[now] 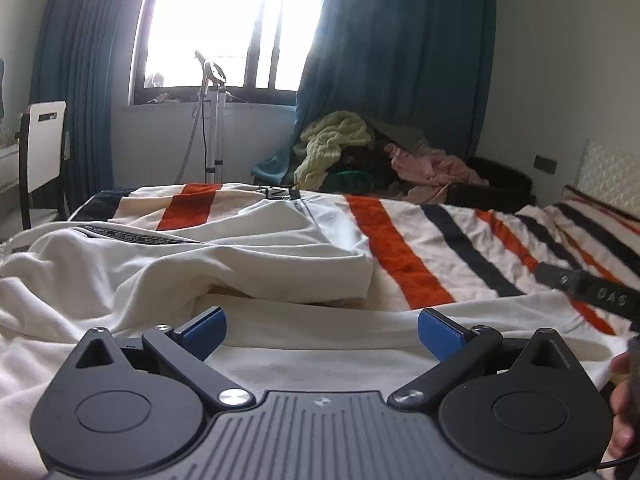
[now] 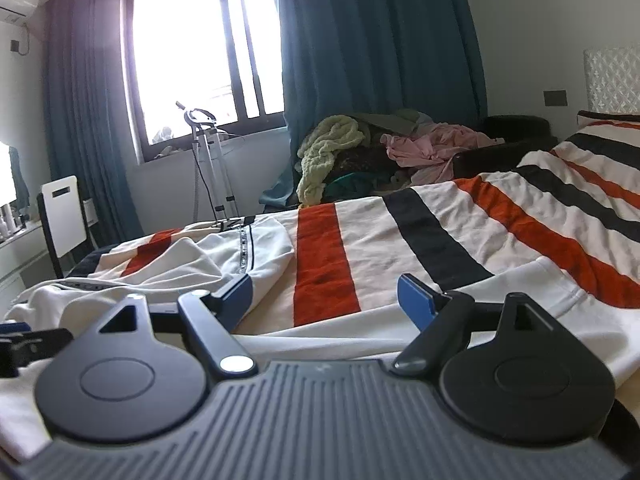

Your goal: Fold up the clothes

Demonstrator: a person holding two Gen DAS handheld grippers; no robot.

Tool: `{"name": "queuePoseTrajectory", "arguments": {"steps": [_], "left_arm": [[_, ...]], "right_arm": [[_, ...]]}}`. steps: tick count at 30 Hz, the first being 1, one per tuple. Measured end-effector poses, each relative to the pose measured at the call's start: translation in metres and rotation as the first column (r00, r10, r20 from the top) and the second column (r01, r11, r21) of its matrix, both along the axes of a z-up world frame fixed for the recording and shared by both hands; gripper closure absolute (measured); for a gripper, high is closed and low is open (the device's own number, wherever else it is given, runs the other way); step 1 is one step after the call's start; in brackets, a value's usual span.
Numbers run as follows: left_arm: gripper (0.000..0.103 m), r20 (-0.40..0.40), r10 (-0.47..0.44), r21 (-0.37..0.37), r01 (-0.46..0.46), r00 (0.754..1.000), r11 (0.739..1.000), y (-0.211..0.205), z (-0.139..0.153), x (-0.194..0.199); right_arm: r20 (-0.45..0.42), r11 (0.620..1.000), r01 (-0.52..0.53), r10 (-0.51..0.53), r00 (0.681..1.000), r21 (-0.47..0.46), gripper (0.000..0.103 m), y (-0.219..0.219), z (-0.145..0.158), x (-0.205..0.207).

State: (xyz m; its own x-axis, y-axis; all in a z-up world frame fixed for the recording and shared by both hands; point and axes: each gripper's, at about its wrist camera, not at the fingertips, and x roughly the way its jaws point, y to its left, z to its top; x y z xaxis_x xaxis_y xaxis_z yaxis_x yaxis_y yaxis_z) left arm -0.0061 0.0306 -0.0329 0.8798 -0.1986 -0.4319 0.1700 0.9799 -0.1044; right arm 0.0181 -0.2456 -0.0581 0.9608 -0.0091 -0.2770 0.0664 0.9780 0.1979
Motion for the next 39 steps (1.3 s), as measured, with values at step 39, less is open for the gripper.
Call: {"name": "queuePoseTrajectory", "arguments": {"steps": [39], "left_arm": [[0.0,-0.081,0.241,-0.061,-0.246,0.967,0.967,0.021,-0.057,0.067]], "right_arm": [[-0.353,0.956,-0.175,0.251,0.901,0.234,0.045,0.003,-0.045,0.333]]}}
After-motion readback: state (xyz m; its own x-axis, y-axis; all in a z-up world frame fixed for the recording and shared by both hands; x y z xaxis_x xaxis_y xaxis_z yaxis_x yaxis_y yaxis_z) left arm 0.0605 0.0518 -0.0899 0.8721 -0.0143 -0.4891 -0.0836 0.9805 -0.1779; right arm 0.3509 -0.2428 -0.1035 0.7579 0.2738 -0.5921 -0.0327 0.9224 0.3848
